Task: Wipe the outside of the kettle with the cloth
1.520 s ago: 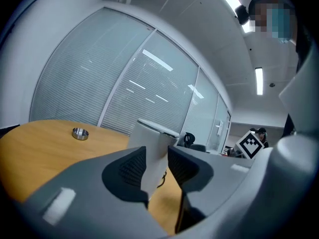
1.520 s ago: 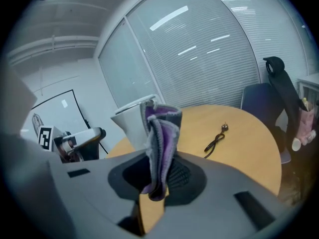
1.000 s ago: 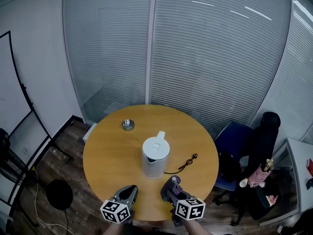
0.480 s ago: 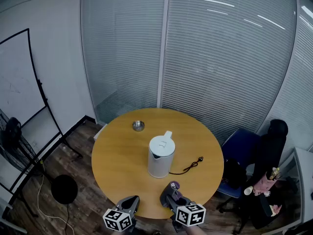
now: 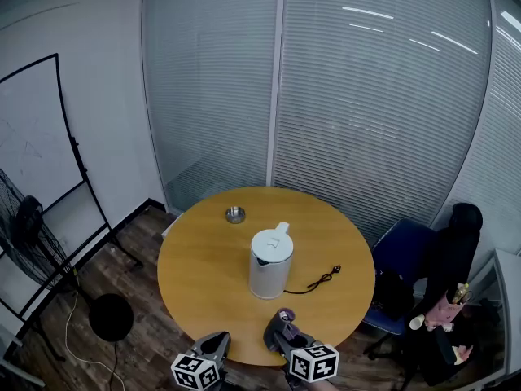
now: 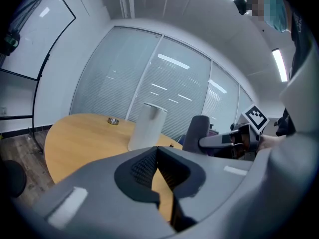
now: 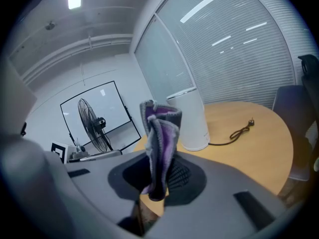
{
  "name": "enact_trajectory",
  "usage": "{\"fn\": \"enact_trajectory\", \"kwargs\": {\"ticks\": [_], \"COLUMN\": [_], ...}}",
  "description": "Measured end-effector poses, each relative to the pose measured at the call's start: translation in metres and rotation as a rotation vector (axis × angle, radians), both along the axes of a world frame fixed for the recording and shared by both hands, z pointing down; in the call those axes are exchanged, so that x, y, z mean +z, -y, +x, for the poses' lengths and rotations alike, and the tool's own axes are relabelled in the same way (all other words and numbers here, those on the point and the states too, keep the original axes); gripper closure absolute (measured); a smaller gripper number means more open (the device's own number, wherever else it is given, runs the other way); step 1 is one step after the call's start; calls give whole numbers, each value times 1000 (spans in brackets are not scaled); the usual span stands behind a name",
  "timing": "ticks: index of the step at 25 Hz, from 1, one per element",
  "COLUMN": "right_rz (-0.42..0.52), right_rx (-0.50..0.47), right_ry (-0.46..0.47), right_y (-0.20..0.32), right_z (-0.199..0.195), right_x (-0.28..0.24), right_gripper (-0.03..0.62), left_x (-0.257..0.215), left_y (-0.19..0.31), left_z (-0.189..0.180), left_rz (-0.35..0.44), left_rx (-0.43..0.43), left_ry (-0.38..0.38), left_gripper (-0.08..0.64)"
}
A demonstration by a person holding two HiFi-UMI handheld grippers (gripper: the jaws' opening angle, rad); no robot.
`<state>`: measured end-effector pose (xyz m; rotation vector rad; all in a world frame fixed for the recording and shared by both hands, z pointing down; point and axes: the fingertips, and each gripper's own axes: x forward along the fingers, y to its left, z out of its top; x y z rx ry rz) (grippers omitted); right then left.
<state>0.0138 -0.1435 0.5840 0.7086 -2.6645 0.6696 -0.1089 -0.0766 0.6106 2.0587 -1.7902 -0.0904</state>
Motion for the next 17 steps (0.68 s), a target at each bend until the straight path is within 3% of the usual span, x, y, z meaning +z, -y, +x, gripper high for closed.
{"fn": "enact_trajectory", "kwargs": {"ticks": [17], "right_rz": [3], "right_rx": [-12], "right_ry": [-19], "right_y": [8], "right_z": [-10], "right_x": [-1], "right_gripper": [531], "left_x": [-2], "left_y": [12], "left_z": [-9], "left_rz": [4], "left_rx": [1], "left_ry": [-16], "left_gripper": [549]}}
